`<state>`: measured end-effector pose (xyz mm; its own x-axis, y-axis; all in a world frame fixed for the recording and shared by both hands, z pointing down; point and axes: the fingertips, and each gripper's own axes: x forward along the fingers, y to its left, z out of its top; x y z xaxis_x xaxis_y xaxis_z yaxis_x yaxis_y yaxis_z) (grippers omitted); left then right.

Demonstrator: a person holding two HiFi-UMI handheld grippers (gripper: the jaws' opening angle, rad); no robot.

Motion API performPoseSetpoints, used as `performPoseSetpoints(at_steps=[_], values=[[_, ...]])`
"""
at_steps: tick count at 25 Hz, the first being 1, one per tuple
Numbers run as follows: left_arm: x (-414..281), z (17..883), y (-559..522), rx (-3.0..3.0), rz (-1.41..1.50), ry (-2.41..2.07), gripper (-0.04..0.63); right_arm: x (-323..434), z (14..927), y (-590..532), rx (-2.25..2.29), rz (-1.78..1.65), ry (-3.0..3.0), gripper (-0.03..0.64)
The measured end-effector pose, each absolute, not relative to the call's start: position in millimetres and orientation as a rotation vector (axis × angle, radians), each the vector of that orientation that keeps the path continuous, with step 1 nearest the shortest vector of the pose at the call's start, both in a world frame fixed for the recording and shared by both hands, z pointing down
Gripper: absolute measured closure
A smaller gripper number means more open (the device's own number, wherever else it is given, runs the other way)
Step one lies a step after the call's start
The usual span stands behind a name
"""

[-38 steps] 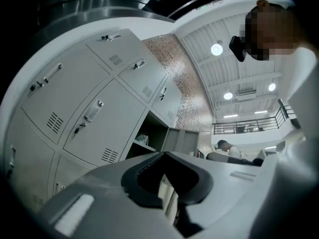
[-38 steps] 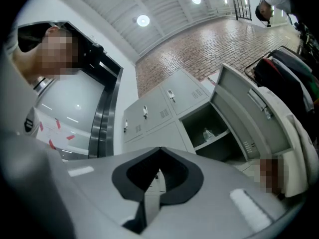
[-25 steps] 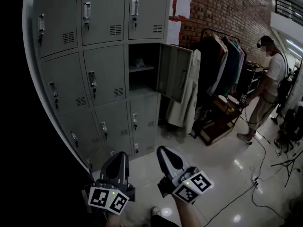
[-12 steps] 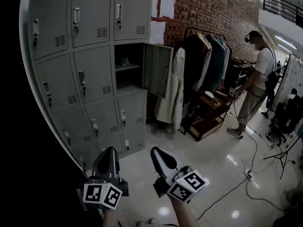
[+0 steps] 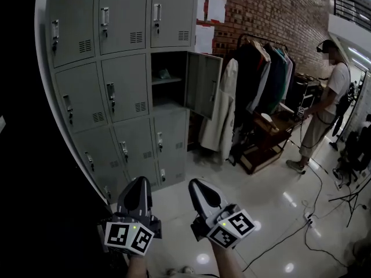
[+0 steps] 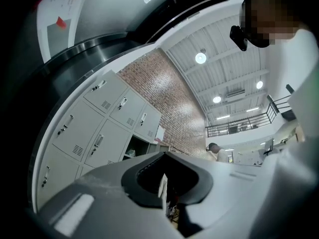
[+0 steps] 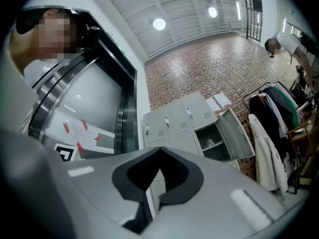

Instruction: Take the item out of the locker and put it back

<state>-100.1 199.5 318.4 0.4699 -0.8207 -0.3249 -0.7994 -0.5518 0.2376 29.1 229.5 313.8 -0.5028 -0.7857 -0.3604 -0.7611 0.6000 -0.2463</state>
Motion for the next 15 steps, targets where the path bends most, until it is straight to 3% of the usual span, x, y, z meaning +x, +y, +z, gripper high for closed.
performPoseSetpoints(at_steps=[15], values=[[-99.6, 317.3, 204.6, 2.664, -0.62, -1.465, 0.591, 32.4, 316.6, 229.4, -1.237, -0.12, 2.371, 0.615]])
